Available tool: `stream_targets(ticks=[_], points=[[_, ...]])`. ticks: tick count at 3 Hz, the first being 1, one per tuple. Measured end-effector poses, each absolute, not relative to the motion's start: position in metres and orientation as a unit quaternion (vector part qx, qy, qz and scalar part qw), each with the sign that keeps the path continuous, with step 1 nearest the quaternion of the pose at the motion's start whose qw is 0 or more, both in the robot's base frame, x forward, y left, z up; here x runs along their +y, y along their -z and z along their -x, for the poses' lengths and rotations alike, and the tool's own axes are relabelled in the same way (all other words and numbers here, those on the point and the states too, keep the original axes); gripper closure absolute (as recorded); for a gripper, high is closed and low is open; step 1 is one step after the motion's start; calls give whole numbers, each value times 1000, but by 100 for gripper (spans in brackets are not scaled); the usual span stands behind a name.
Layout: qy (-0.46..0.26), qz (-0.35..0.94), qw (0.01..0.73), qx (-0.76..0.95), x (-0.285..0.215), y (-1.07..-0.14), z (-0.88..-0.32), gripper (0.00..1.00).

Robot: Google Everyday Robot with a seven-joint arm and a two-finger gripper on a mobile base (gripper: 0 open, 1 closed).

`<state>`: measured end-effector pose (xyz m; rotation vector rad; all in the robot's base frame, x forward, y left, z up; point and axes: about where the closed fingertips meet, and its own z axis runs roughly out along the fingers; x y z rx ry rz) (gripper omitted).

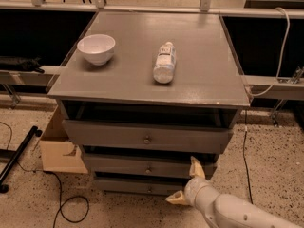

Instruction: Open middle drawer

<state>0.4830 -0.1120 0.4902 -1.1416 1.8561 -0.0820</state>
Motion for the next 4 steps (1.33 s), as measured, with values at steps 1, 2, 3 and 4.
stream_targets(ticks=[1,2,3,4], points=[[22,469,443,764,-103,-473,-477,0],[22,473,441,762,-98,-471,-487,0],[31,478,438,761,-94,-464,-506,0],[31,478,438,760,-93,-464,-506,0]])
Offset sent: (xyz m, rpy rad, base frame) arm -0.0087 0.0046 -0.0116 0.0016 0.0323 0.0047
